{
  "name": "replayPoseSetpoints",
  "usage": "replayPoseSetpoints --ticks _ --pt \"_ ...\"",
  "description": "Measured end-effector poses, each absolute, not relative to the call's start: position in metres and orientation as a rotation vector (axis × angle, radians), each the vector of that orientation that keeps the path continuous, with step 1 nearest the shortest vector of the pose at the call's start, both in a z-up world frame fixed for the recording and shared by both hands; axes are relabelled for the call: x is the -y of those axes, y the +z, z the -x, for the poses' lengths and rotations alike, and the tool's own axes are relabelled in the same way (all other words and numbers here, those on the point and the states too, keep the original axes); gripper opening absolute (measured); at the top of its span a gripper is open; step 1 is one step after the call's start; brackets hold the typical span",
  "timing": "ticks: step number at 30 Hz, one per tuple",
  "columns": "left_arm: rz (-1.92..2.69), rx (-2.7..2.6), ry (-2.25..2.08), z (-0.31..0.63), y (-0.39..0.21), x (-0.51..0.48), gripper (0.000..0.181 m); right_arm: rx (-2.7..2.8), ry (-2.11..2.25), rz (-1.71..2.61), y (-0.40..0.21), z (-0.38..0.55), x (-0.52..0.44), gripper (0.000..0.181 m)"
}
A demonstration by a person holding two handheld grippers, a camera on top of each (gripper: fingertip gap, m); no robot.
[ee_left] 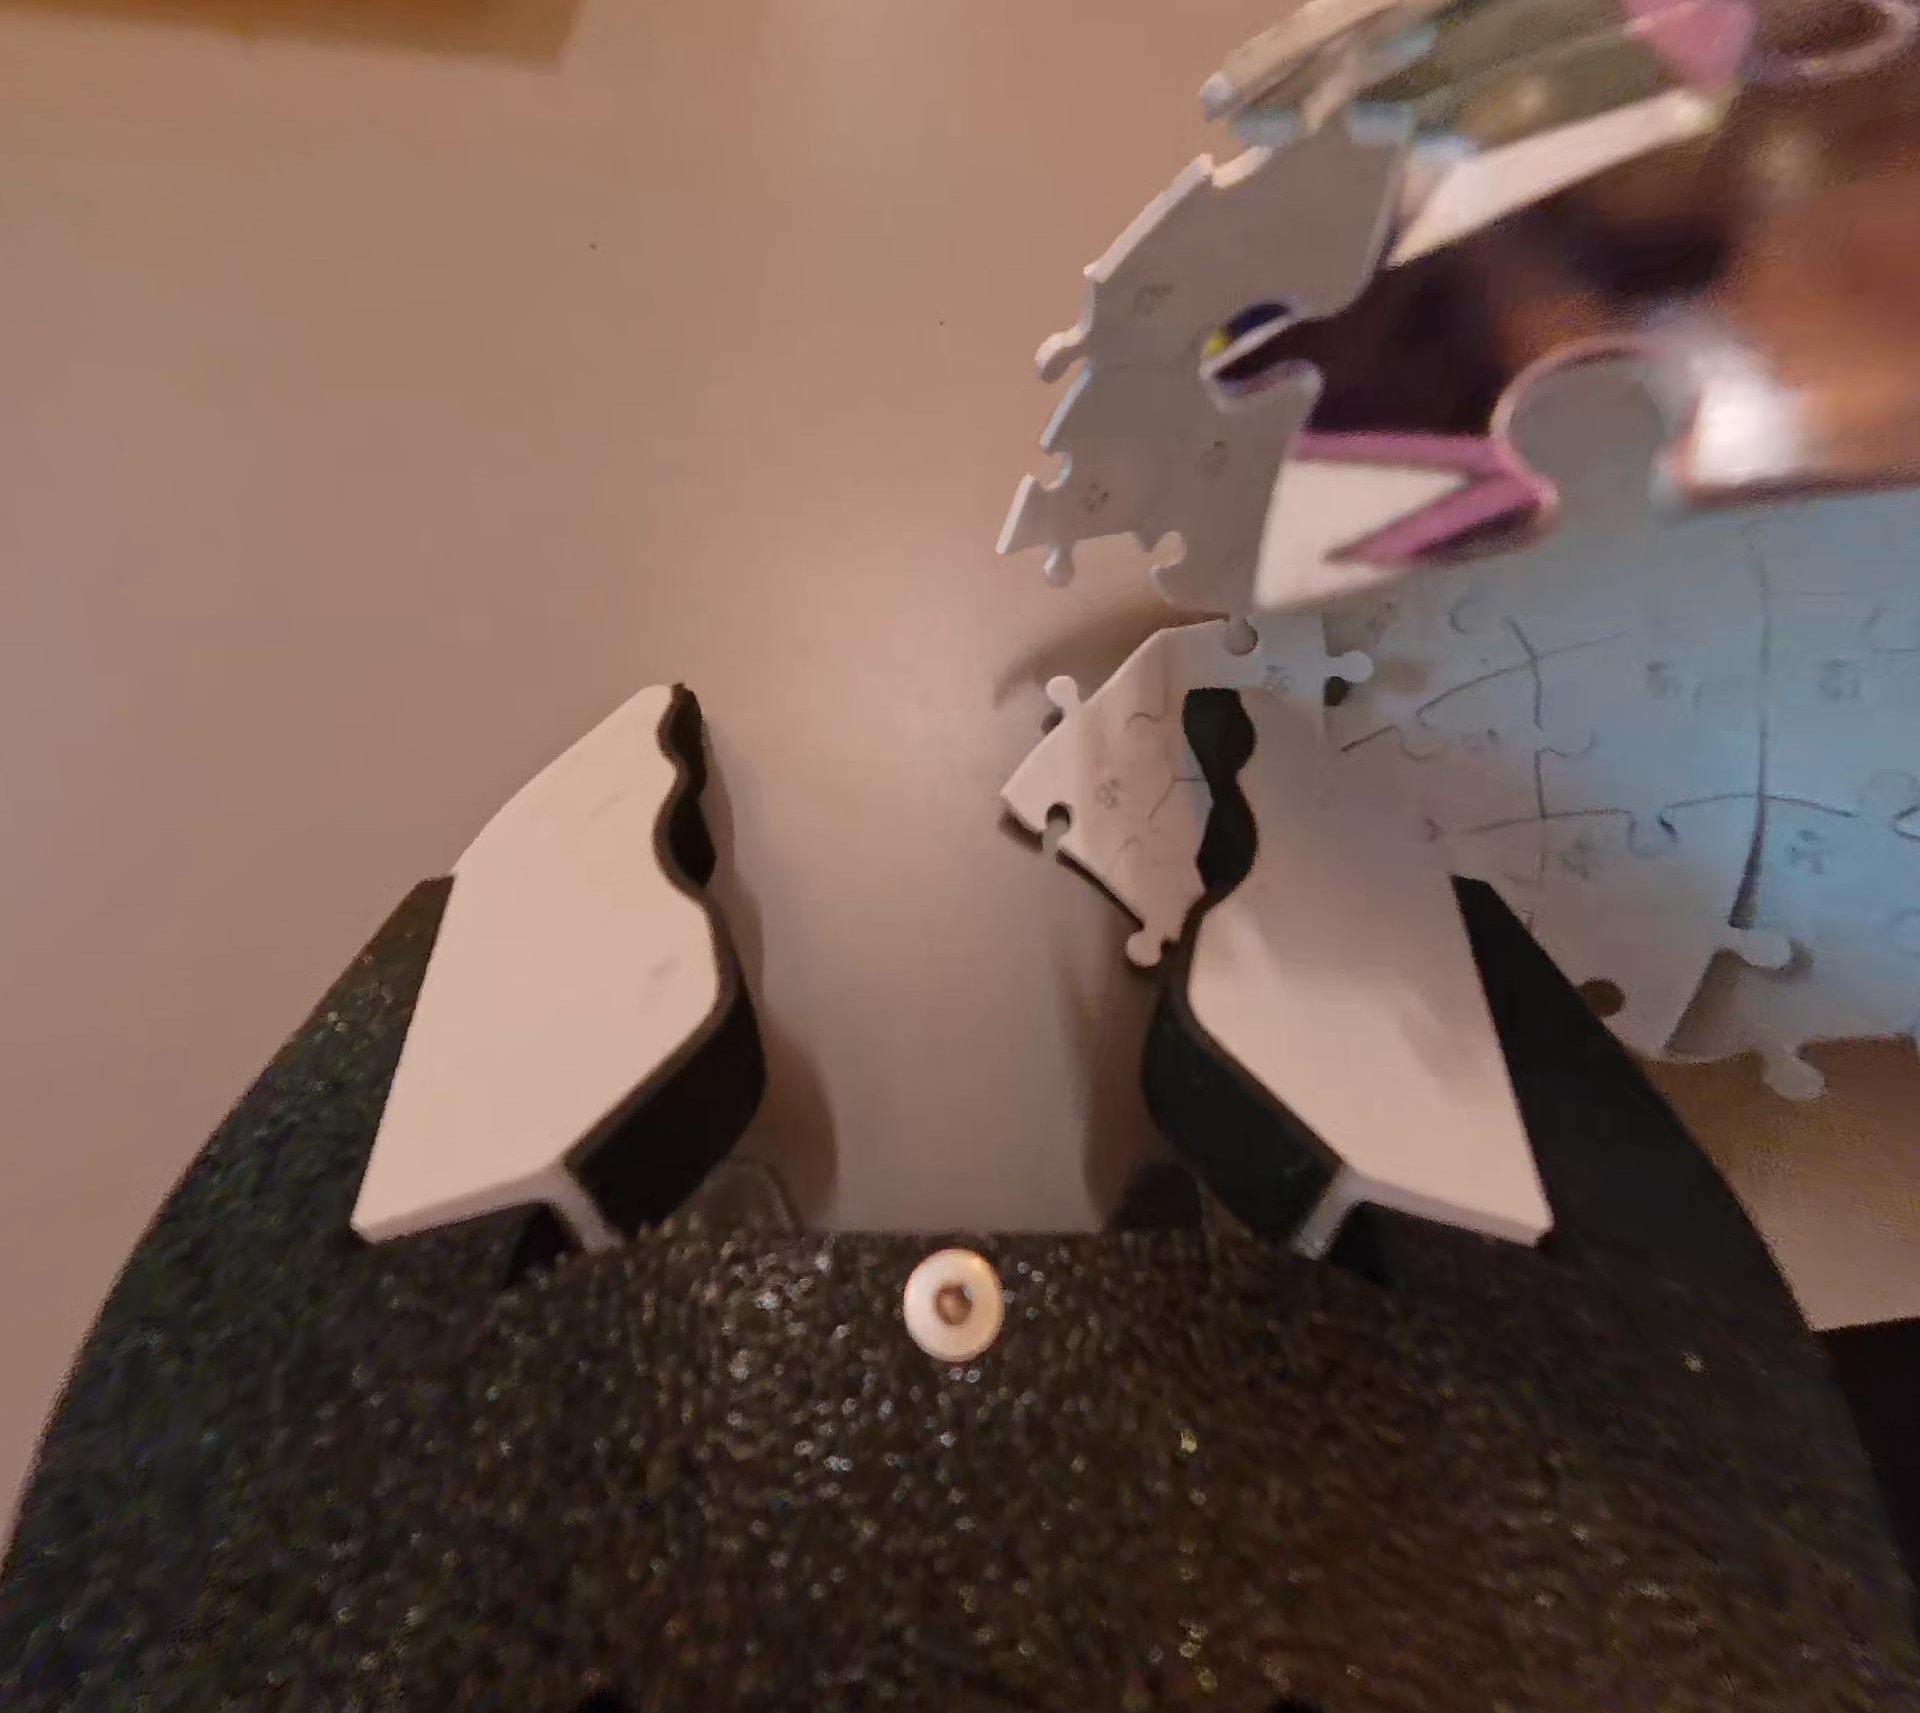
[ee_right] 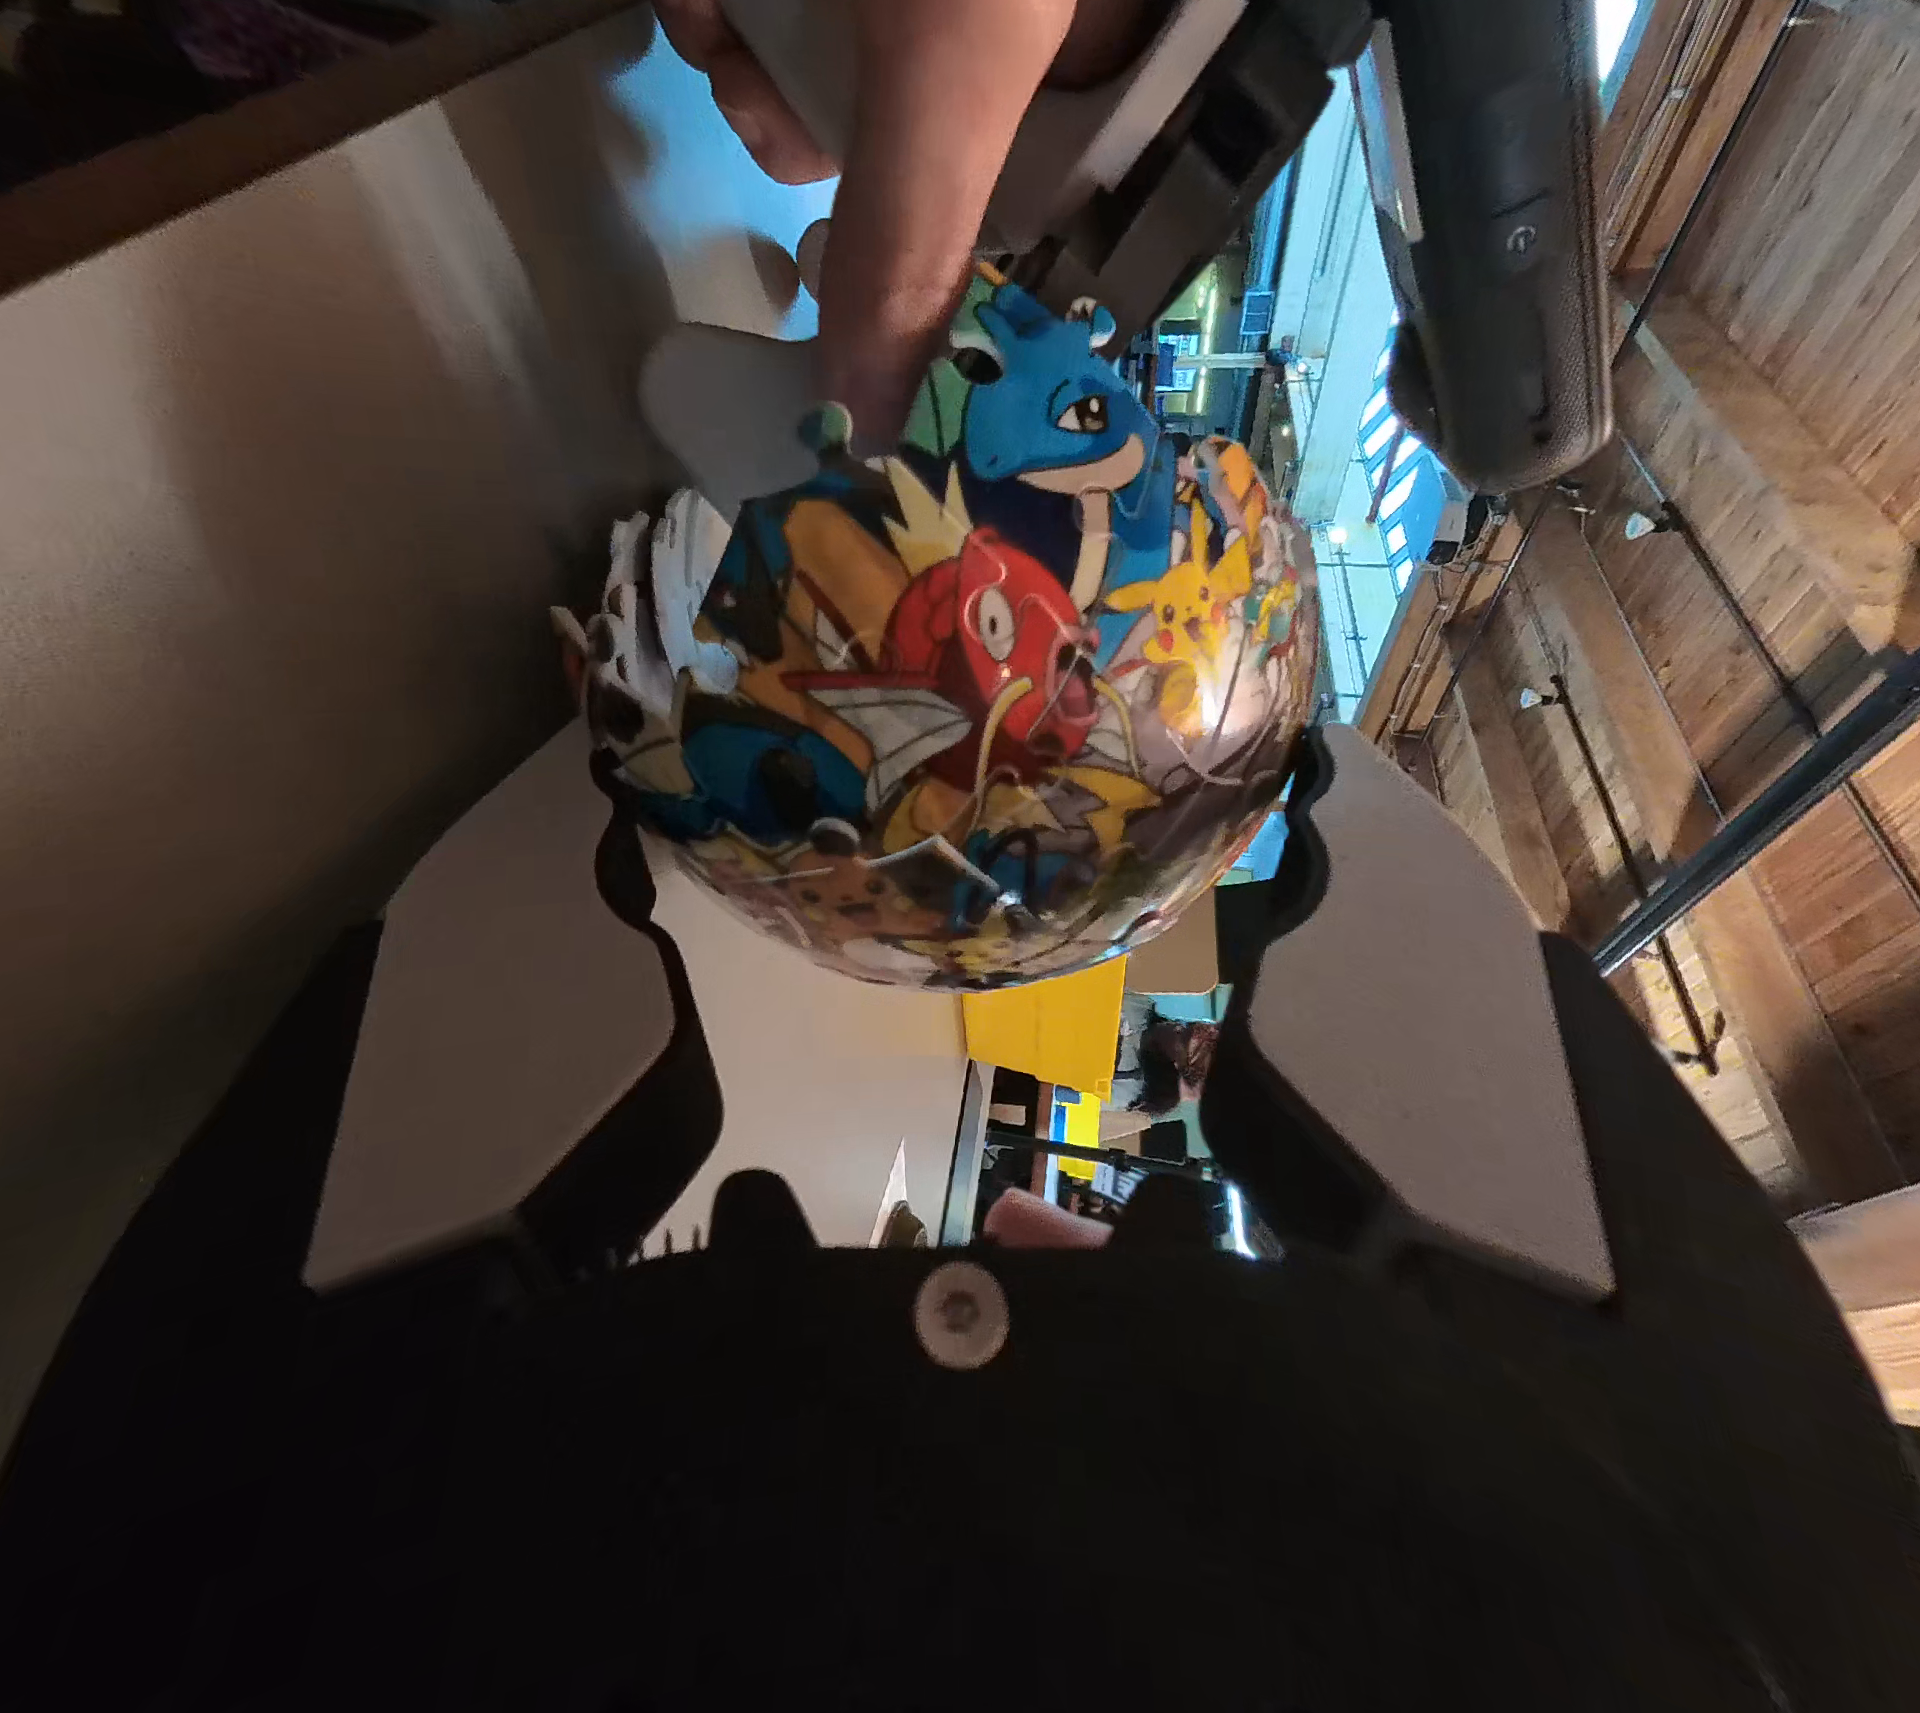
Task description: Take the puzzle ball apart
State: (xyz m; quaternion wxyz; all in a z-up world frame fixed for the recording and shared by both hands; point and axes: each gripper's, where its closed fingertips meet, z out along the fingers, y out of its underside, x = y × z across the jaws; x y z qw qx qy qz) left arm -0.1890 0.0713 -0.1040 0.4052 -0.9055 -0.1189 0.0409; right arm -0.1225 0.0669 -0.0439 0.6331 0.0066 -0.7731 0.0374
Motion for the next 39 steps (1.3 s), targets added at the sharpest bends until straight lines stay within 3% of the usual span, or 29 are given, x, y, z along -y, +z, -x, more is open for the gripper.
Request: replayPoseSetpoints --ticks 39 --pt "2.323 0.012 0.138 0.192 -0.101 -0.084 0.110 1.771 0.136 0.017 -0.045 0.118 -0.068 0.118"
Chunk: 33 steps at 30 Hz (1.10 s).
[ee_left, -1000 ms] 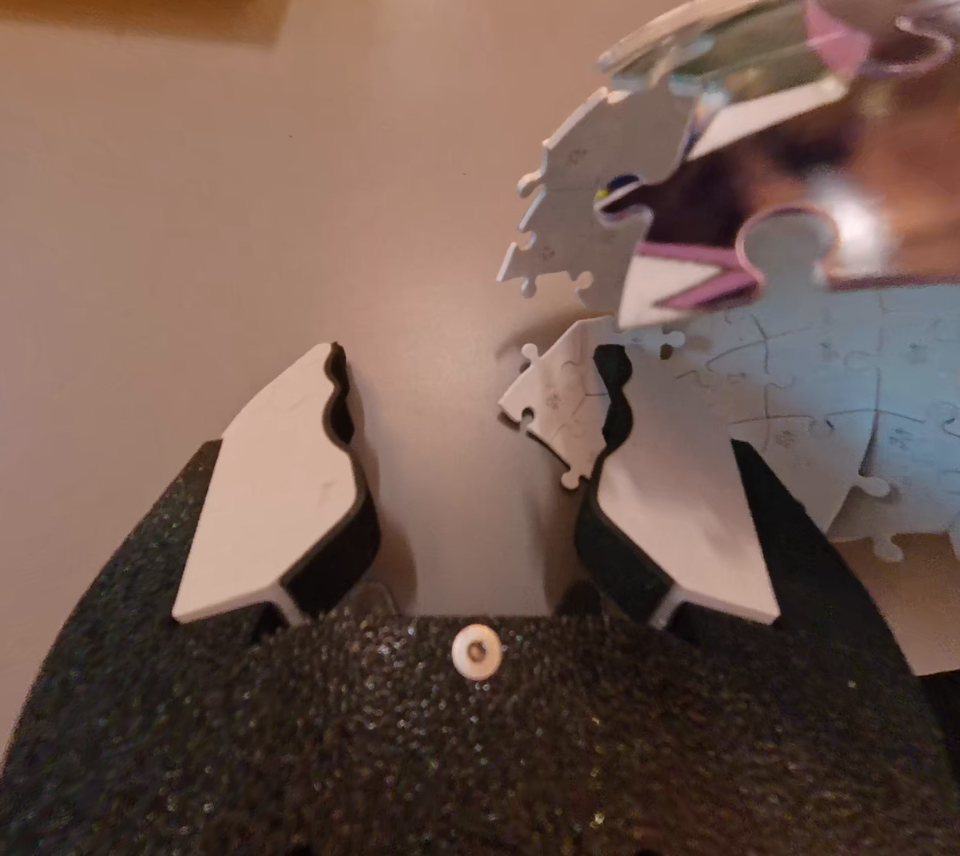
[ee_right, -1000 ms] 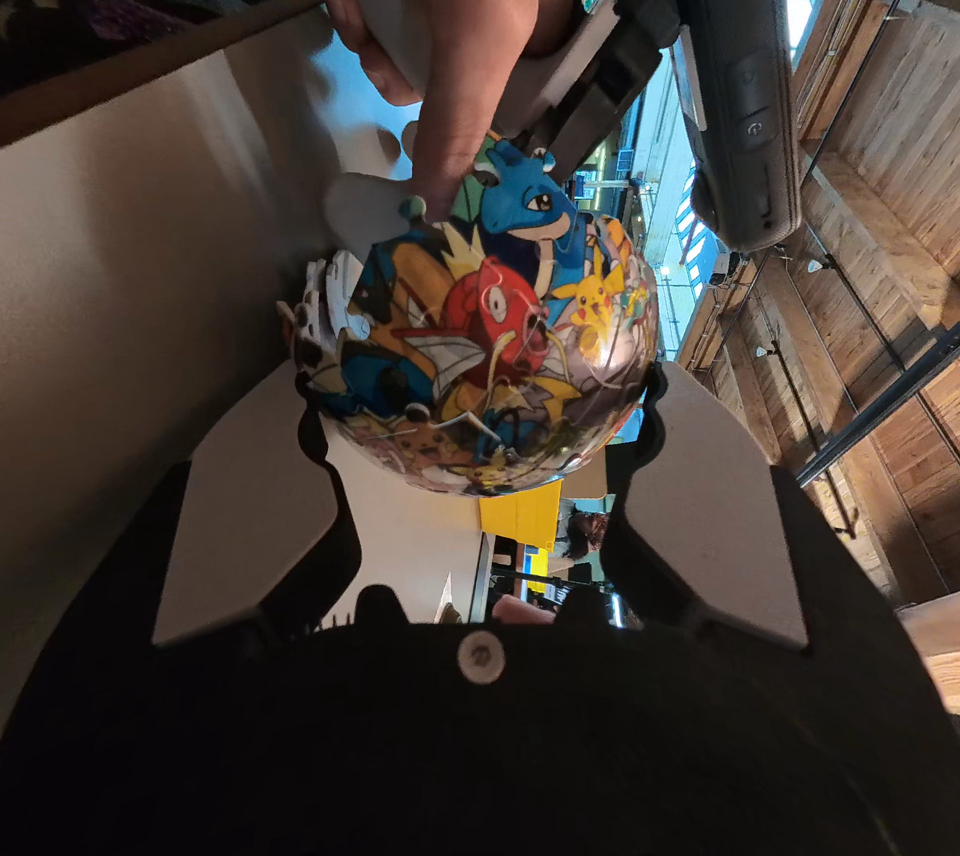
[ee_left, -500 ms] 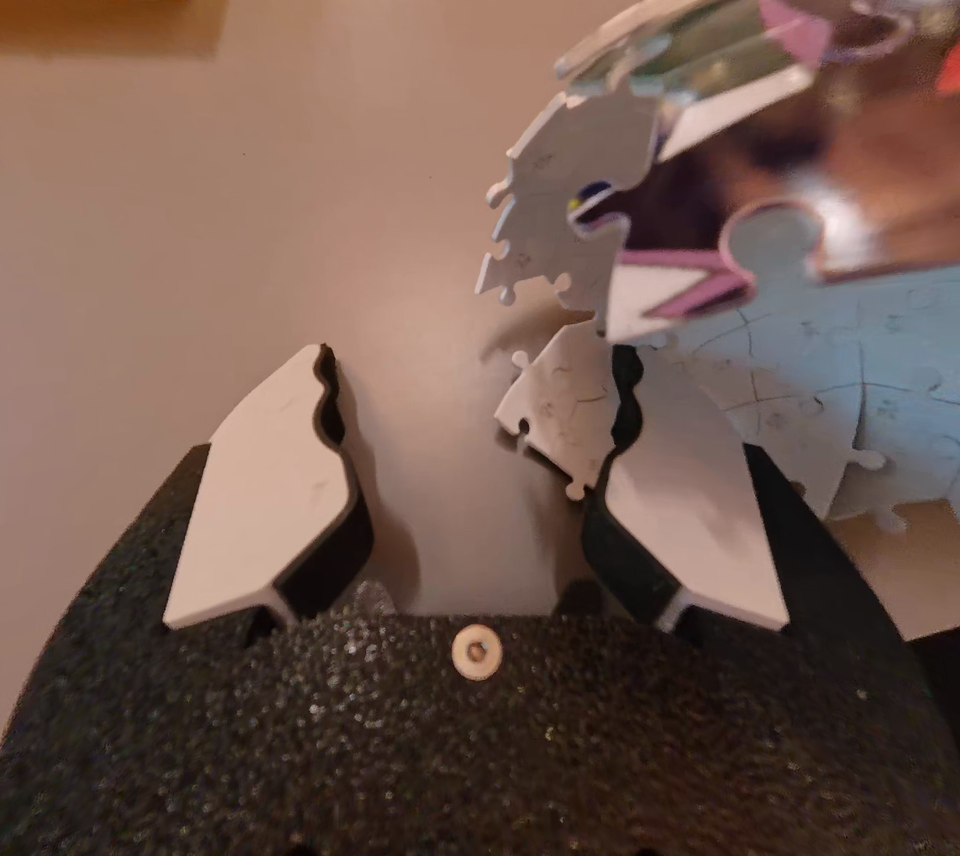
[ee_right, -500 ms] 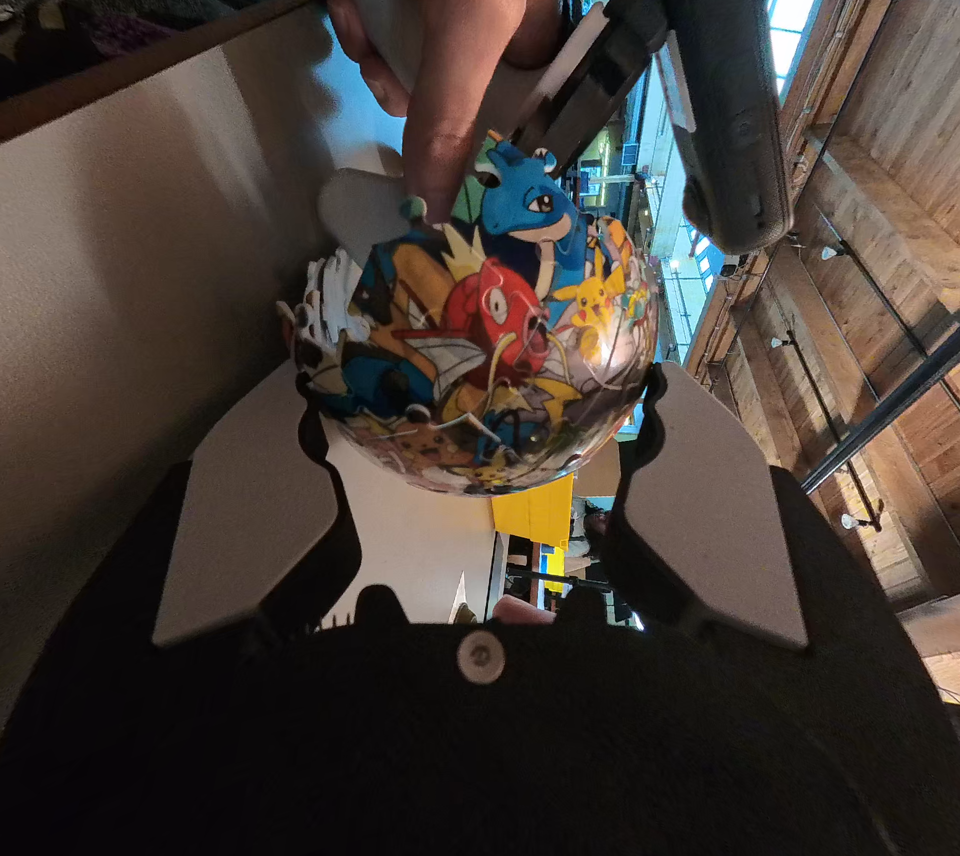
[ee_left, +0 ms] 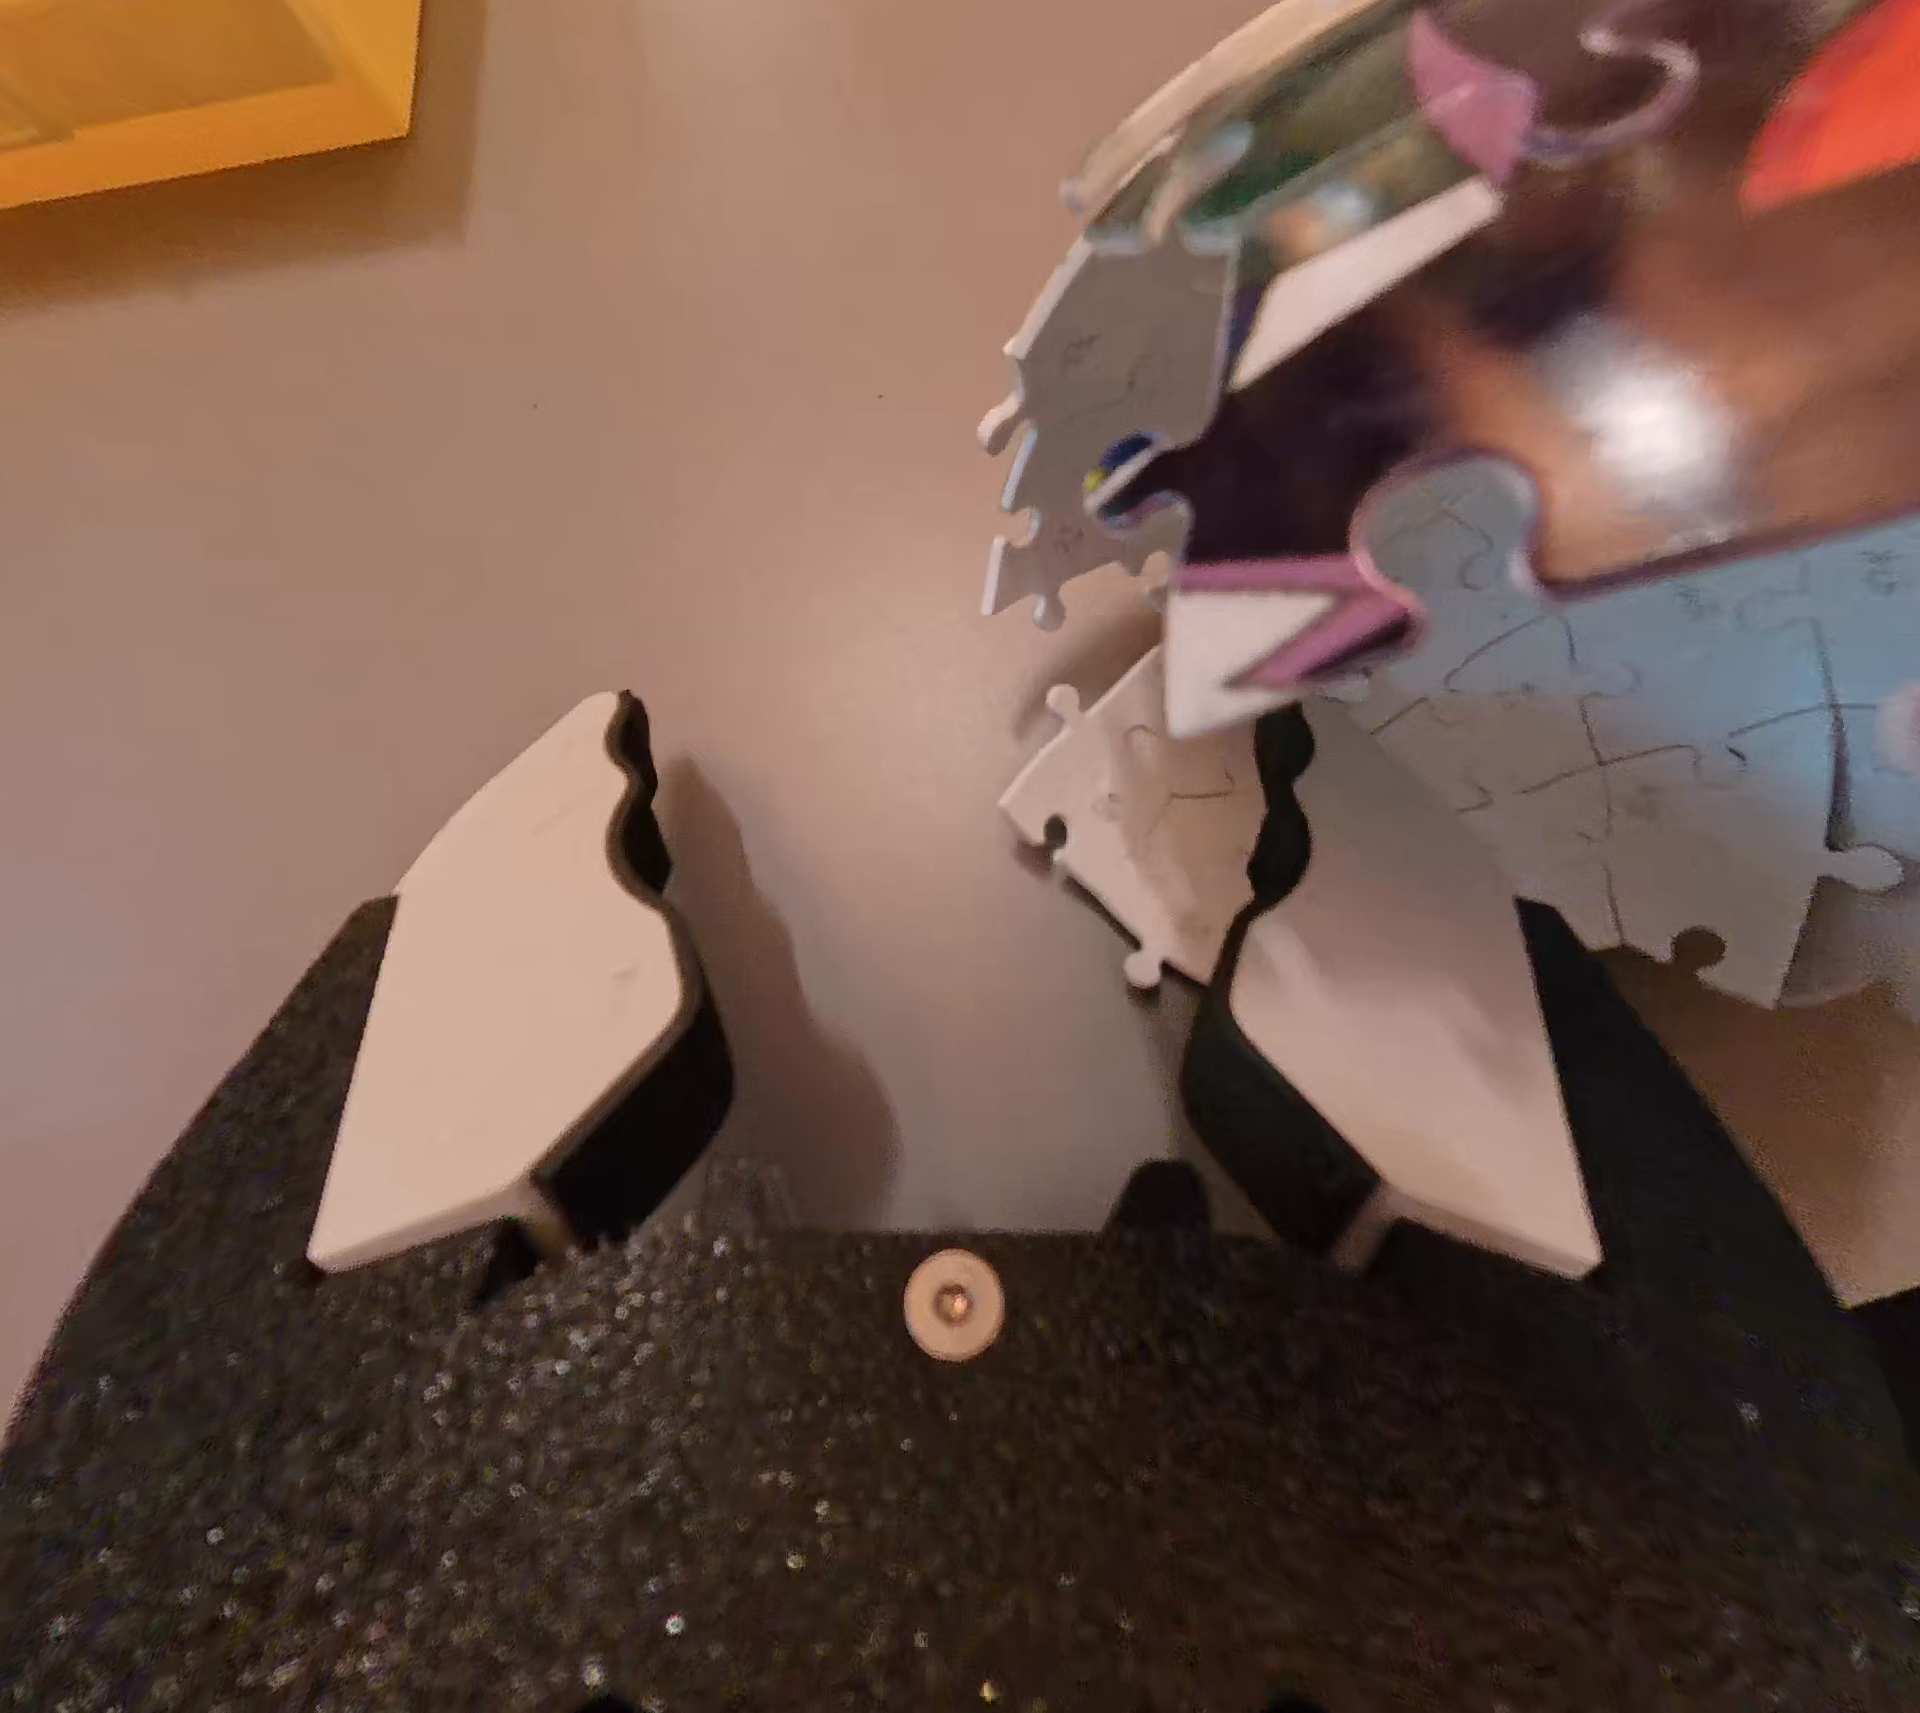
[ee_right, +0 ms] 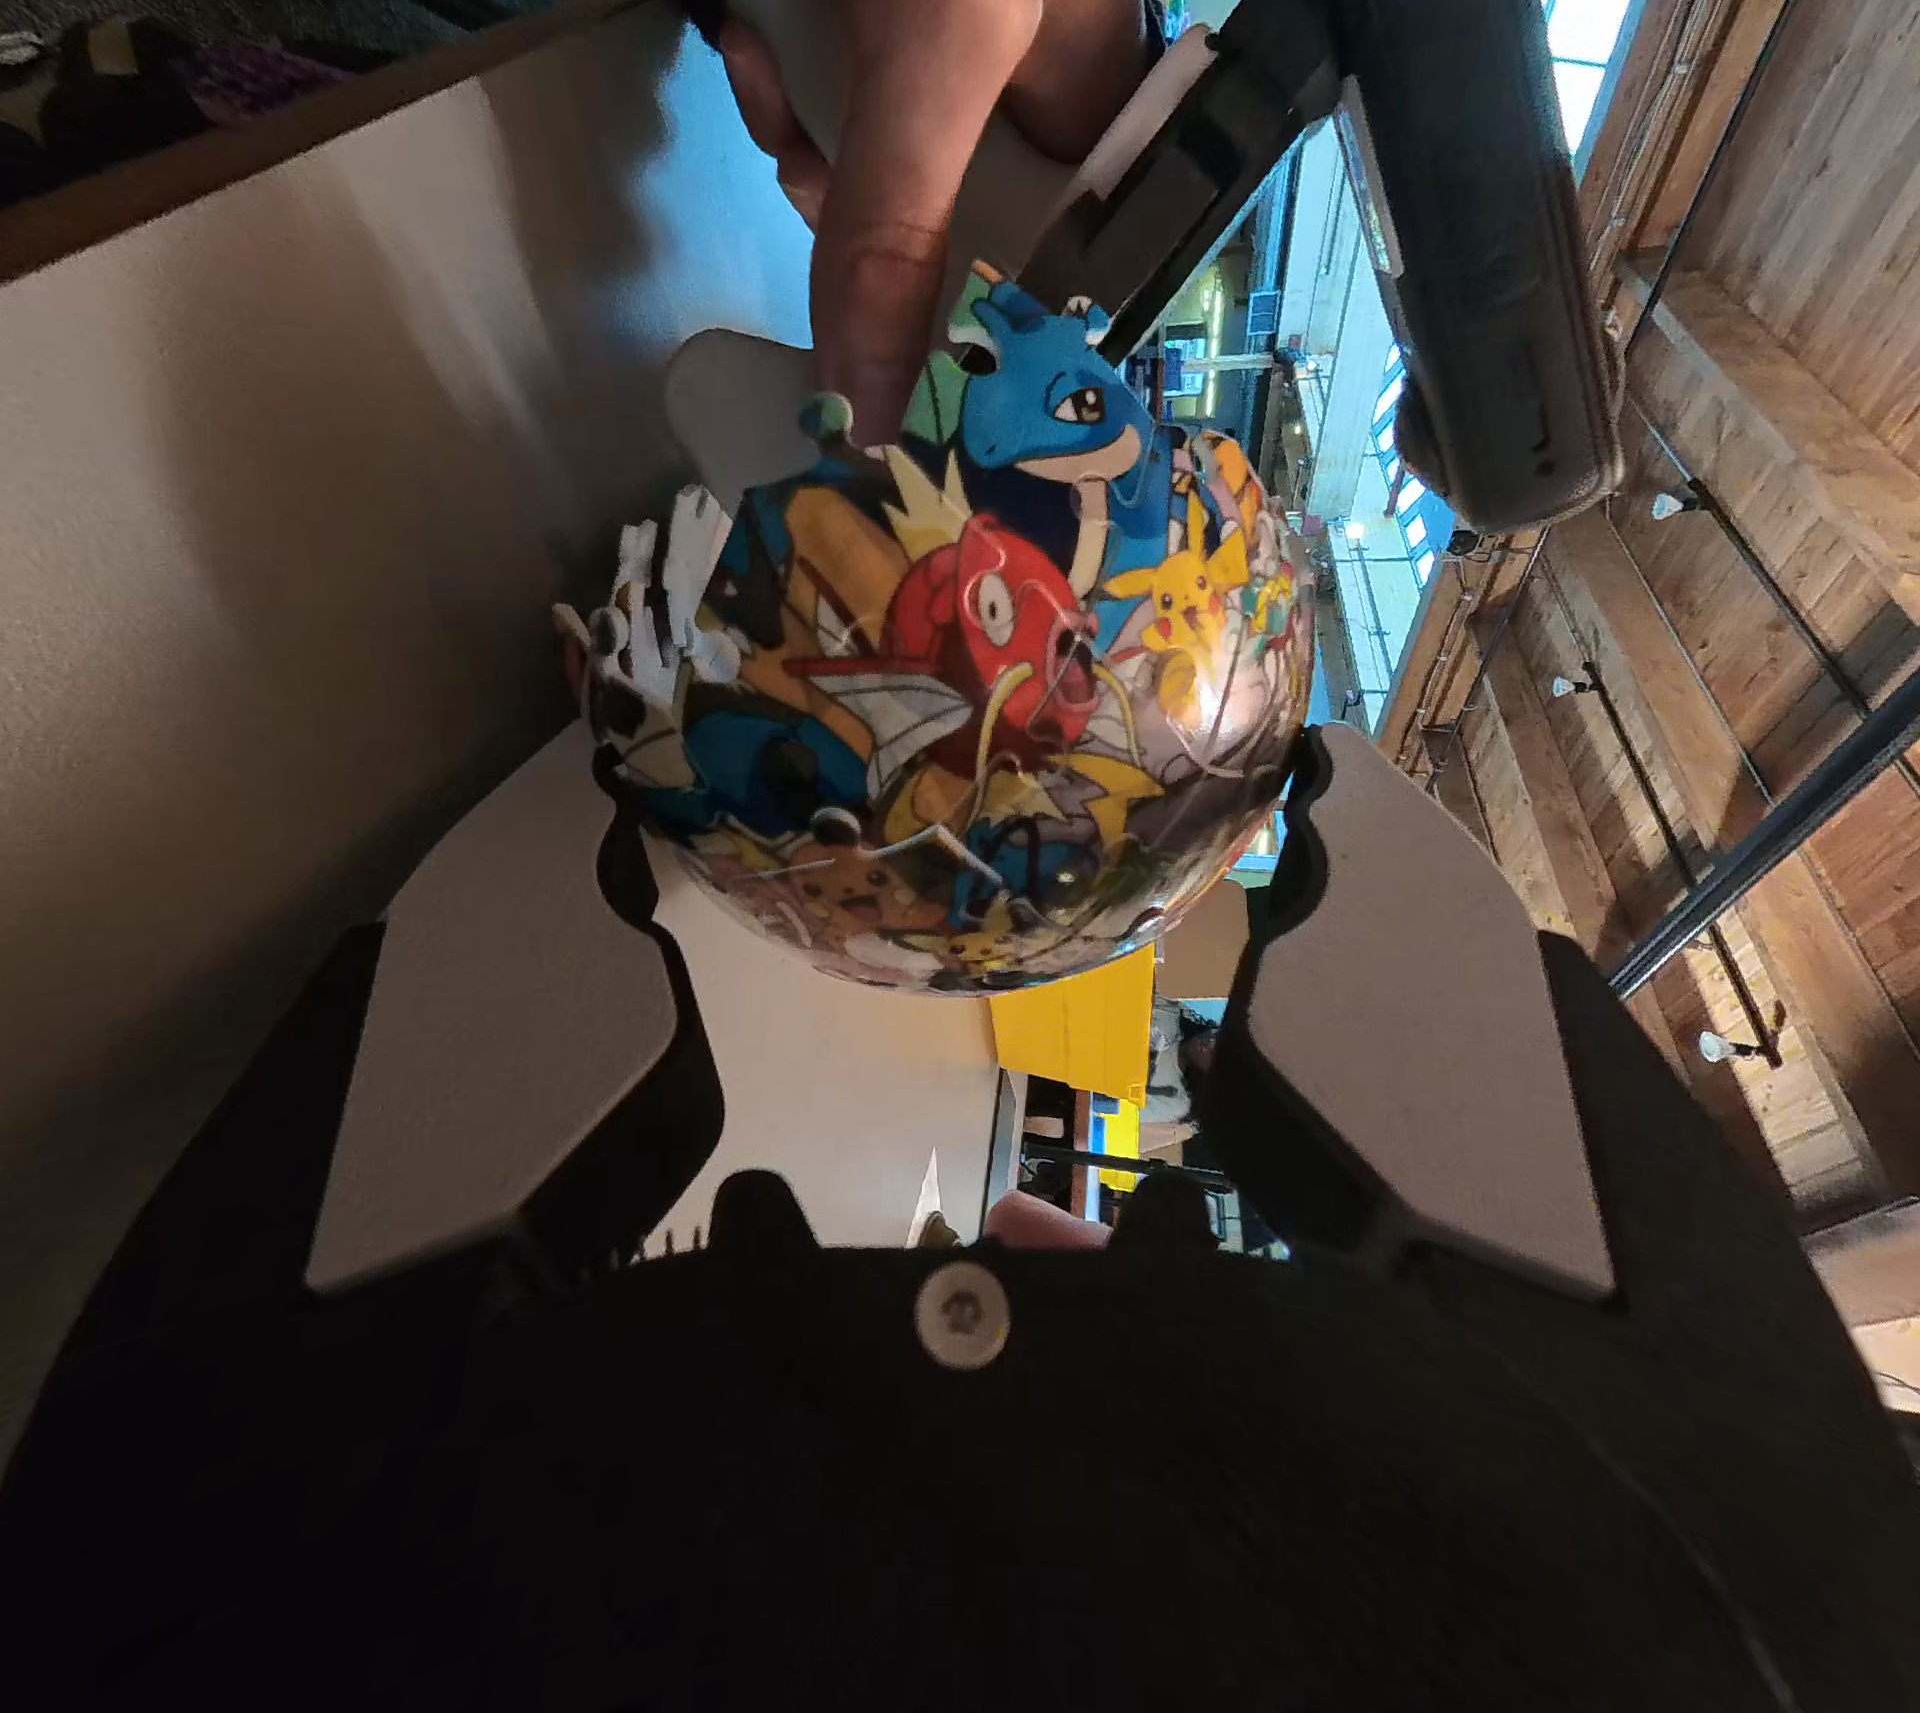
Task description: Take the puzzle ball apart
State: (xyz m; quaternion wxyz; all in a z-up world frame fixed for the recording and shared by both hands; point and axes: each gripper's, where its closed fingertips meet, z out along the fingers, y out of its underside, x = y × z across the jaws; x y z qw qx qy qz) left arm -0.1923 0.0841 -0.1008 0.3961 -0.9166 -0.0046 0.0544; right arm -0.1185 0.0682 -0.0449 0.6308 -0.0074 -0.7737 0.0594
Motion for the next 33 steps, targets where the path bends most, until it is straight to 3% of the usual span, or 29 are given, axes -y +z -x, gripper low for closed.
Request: replayPoseSetpoints --ticks 16,33 --pt "2.277 0.063 -0.064 0.179 -0.093 -0.085 0.105 1.761 0.139 0.023 -0.044 0.117 -0.068 0.118" --pt "2.392 -0.090 0.062 0.186 -0.104 -0.066 0.099 1.756 0.135 0.019 -0.043 0.117 -0.068 0.118"
